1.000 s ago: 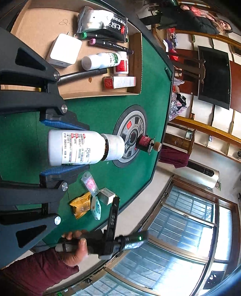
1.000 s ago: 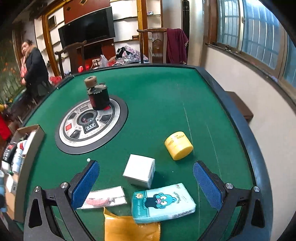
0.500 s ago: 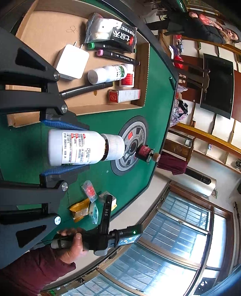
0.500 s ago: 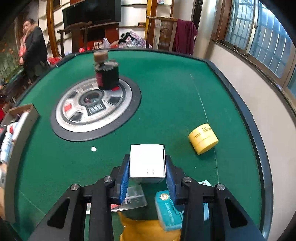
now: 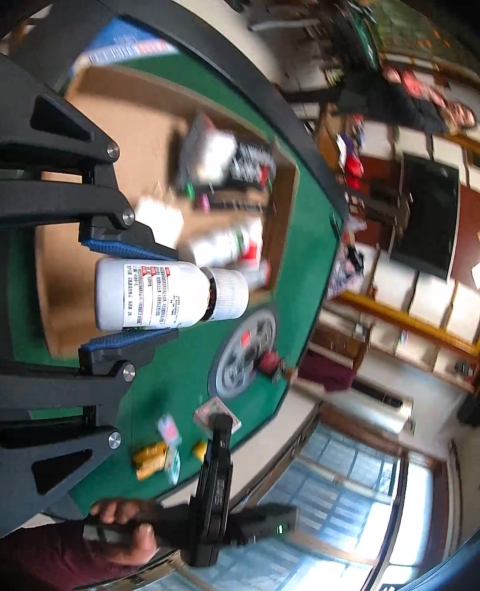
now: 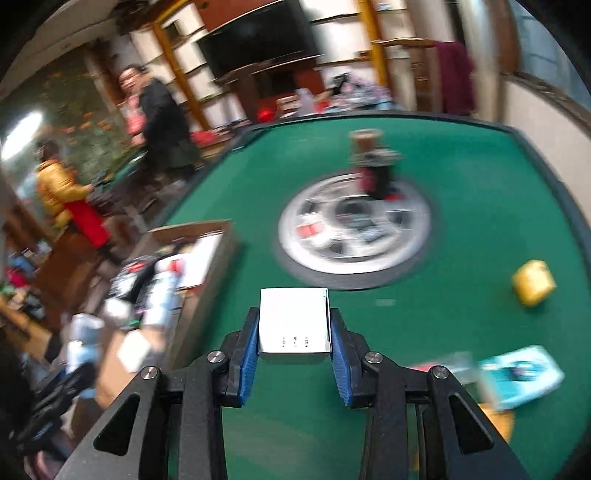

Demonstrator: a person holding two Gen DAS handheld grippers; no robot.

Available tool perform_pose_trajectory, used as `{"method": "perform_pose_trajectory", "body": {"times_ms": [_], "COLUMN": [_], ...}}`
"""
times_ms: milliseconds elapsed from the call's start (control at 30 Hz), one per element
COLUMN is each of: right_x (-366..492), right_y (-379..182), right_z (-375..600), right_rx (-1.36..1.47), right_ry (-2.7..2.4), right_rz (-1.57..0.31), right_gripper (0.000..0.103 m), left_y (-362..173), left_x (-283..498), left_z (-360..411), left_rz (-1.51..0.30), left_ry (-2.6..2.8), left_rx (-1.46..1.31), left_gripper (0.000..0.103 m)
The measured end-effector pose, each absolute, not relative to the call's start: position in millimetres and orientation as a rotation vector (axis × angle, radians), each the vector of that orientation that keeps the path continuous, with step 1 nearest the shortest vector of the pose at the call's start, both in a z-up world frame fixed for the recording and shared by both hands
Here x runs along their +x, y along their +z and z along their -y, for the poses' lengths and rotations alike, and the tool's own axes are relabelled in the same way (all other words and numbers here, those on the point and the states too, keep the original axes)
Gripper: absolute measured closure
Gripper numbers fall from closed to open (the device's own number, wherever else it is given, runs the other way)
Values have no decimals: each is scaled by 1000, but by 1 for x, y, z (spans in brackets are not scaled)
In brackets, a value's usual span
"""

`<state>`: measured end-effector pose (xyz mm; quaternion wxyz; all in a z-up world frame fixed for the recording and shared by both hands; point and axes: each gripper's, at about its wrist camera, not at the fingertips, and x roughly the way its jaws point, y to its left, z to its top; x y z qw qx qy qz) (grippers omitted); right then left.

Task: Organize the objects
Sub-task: 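Carry the white bottle in the left gripper while the right gripper grasps the white box, then lower the white bottle and white box into the tray and open both grippers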

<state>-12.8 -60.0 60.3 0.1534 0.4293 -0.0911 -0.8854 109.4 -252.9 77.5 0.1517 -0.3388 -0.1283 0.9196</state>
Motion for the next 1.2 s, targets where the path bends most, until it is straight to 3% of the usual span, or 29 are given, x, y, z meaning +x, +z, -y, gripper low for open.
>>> {"method": "perform_pose_trajectory", "body": {"times_ms": [367, 800, 1067, 1200], "right_x": [3, -28, -39, -43], "right_y": [47, 16, 17, 22], "right_z": [179, 221, 233, 232], "right_rx": [1232, 1323, 1295, 1269], "right_ry": [-2250, -2296, -2414, -2458], "right_rz": [130, -32, -201, -204], "right_gripper": [64, 64, 60, 42], "left_y": [52, 39, 44, 51], "left_x": [109, 101, 105, 109], "left_z": [312, 322, 329, 330], "left_rz": [460, 448, 520, 539], "left_ry": [2730, 2765, 2762, 2760], "left_rx": [-1114, -1205, -1164, -1143], "left_gripper": [70, 69, 41, 33]}}
